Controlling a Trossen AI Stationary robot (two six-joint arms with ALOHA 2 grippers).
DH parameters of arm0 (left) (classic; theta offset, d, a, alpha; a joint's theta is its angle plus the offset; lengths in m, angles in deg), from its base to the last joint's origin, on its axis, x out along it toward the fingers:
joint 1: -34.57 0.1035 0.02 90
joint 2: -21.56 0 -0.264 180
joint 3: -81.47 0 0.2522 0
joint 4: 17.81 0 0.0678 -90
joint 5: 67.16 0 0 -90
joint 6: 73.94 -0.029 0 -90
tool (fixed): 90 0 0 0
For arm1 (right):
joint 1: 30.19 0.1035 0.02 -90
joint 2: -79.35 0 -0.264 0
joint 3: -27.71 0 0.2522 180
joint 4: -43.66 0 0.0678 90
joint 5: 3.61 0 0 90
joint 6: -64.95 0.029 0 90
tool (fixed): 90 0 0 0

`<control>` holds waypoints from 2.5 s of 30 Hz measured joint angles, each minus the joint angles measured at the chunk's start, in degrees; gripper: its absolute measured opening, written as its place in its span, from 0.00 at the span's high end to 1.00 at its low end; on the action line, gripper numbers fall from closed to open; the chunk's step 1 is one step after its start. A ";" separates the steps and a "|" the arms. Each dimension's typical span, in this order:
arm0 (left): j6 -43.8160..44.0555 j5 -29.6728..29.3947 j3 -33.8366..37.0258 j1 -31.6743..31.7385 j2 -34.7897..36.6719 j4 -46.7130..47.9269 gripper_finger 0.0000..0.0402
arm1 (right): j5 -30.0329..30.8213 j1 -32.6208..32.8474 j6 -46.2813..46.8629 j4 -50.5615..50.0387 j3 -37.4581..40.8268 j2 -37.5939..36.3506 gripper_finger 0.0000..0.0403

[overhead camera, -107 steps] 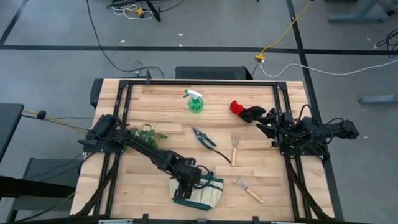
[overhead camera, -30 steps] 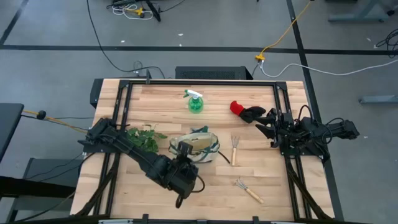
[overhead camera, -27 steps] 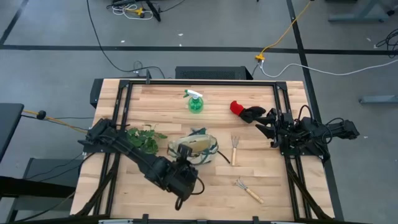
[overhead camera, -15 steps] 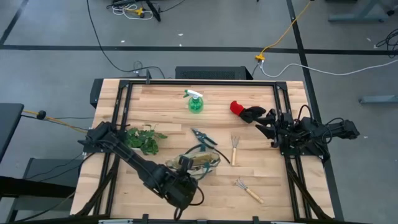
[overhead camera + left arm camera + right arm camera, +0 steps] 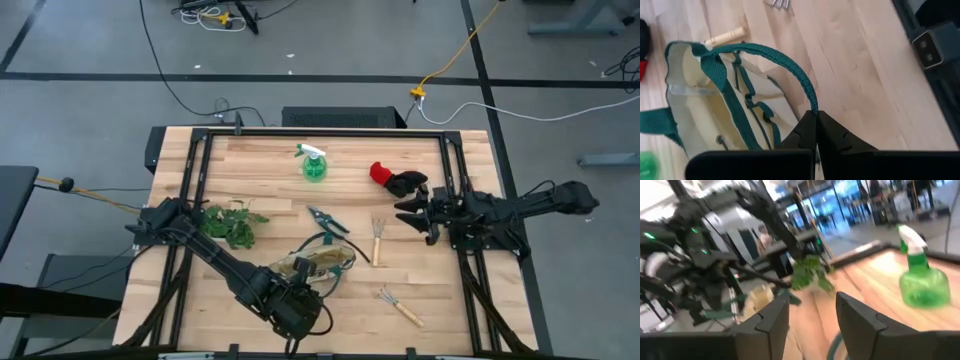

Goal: Pick & Place Garden tools in Gardening bag
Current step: Open the gardening bag on the table

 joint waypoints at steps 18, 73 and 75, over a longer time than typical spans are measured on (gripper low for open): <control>2.01 2.34 0.00 -0.92 0.00 -0.08 0.99 | -4.69 -1.71 5.34 2.55 -15.16 35.40 0.59; 3.34 4.25 0.02 -2.05 0.00 -0.91 0.97 | -15.21 0.71 -19.39 -44.43 -70.53 73.38 0.59; 3.36 4.31 0.02 -2.05 0.00 -0.95 0.98 | -15.17 1.24 -19.67 -46.77 -72.56 74.55 0.59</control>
